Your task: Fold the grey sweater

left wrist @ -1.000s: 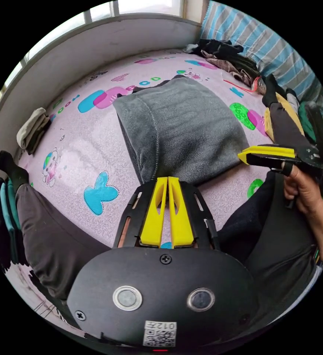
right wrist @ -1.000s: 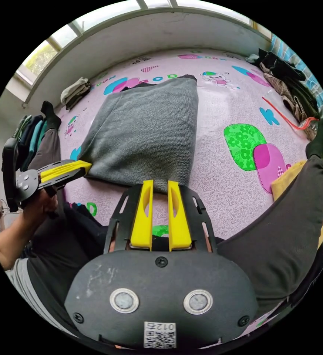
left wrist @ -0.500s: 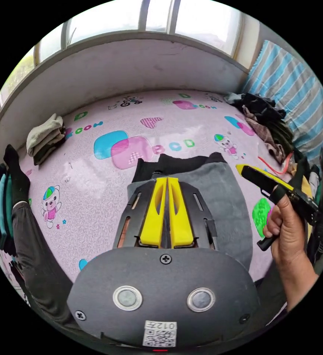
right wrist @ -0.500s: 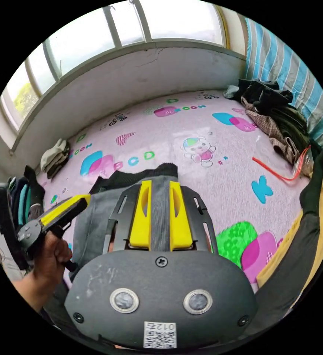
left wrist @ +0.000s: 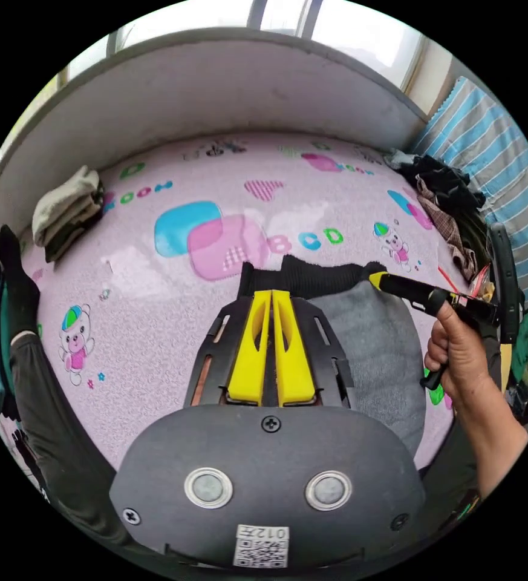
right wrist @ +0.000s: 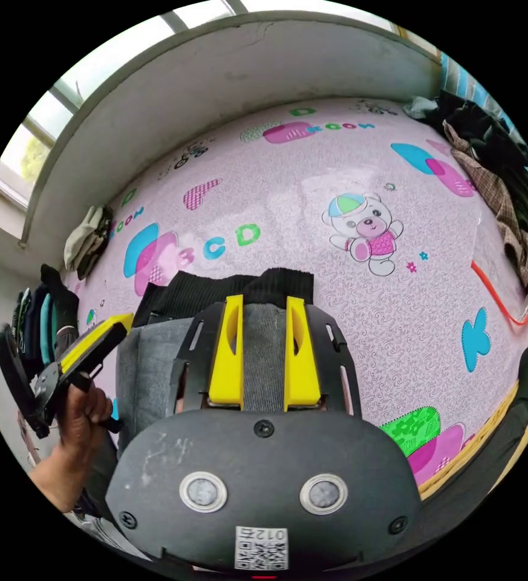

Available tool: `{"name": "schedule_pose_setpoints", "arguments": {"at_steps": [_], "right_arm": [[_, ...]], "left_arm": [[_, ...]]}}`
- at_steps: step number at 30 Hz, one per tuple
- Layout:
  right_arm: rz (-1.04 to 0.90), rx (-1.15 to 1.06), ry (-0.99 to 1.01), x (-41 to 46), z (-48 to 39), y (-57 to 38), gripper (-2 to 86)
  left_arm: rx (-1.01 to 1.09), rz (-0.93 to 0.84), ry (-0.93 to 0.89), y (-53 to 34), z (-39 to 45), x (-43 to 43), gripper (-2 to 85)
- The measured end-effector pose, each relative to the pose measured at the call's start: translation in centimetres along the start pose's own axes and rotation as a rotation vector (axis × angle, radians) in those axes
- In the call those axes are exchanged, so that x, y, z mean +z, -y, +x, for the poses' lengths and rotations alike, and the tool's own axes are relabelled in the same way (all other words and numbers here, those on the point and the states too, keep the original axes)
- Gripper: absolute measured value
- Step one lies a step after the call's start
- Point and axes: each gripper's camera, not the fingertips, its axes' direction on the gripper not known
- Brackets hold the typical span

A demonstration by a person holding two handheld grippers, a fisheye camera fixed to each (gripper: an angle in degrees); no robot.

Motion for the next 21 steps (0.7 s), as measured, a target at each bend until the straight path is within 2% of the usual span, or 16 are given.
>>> {"name": "schedule_pose_setpoints", "arguments": {"at_steps": [1, 3, 5, 7, 15, 17, 21], "right_arm": [[0.044, -0.012, -0.017, -0.6, -0.5, 0.1, 9.9], [0.099, -0.025, -0.082, -1.0, -1.8, 0.5, 10.1], [0.063, -0.03, -0.168, 0.2, -3.2, 1.5, 11.3], [-0.031, -0.028, -0.198, 2.1, -3.5, 2.3, 11.8], [0.005, -0.029, -0.19, 2.3, -4.1, 2.5, 11.8], [-0.001, 0.007, -0.131, 1.4, -3.6, 2.4, 11.8], [0.121, -0.002, -0.04, -2.5, -4.7, -0.1, 12.4]], "left_arm": [[0.01, 0.054, 0.019, 0.5, 0.4, -0.7, 0.5], [0.012, 0.046, 0.031, 1.7, 1.0, -0.3, 0.5], [0.004, -0.048, 0.044, 2.9, 1.4, 1.7, 0.6], [-0.031, -0.146, 0.136, 3.4, 1.2, 4.6, 0.6], [-0.049, -0.185, 0.119, 3.2, 1.3, 5.6, 0.5], [-0.051, -0.209, 0.112, 3.3, 1.2, 5.2, 0.5], [-0.023, -0.023, 0.053, 1.4, 2.2, -0.8, 0.5]]}}
